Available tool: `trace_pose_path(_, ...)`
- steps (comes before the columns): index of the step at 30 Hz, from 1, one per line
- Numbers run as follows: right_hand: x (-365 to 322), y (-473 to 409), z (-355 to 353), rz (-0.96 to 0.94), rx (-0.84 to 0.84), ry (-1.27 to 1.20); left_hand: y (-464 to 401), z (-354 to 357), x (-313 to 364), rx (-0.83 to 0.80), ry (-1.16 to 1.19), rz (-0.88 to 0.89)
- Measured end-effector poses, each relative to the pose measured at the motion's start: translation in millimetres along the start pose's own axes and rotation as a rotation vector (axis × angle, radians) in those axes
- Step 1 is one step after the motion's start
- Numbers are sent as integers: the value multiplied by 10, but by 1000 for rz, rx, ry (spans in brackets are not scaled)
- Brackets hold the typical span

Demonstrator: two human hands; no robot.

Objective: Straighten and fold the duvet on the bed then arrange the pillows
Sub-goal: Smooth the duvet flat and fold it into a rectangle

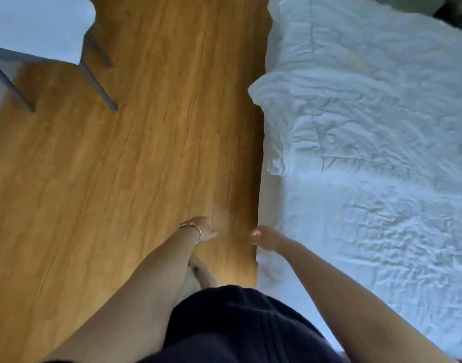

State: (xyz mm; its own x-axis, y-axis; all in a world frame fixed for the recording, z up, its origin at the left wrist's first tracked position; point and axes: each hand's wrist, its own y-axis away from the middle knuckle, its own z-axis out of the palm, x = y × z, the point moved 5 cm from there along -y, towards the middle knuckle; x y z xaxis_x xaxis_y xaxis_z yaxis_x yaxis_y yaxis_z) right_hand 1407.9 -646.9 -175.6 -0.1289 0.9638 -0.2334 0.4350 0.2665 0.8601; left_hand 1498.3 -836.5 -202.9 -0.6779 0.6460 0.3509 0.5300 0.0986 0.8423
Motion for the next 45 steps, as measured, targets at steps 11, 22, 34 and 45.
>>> trace_pose_path(11,-572,-561,-343,-47,-30,155,-202,-687,-275,68,147,-71)
trace_pose_path(22,-327,-1632,-2314,-5,157,-205,-1346,-2225,1465,203,188,78)
trace_pose_path(34,221,-2249,-3587,190,332,-594,-2808,-3016,3195,52,-180,307)
trace_pose_path(45,51,-2375,-3347,608,526,-1120,-4103,-4283,4069,6,-537,585)
